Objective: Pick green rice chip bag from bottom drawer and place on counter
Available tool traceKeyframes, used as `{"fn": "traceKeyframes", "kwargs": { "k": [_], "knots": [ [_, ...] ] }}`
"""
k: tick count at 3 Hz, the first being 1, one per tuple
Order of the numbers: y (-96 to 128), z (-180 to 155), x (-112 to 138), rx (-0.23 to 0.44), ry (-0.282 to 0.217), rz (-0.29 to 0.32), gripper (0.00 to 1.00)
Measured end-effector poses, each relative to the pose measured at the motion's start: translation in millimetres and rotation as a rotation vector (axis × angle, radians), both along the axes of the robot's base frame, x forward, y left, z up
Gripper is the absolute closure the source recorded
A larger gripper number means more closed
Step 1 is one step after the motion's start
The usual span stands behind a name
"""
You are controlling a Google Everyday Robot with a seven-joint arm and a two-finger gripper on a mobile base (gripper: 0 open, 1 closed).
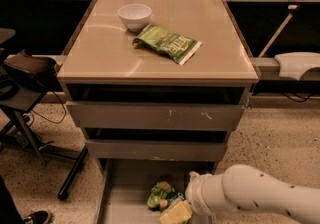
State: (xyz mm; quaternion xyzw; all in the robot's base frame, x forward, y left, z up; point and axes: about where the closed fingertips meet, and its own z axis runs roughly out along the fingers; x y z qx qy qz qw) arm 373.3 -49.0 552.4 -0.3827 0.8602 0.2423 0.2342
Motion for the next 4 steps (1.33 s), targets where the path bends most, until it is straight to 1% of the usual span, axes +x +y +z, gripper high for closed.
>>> {"fn": "traceKeyframes", "kwargs": {
  "k": [1, 2, 3, 4],
  "knots": [
    [-28, -38, -24, -0.160, -0.014, -0.019, 0.00],
    [-82, -25, -22, -0.294, -0.125, -0.103, 0.00],
    [-103, -10, -19, -0.312, -0.176, -0.176, 0.00],
    [-102, -14, -16, -0.301, -0.186, -0.178, 0.00]
  ]
}}
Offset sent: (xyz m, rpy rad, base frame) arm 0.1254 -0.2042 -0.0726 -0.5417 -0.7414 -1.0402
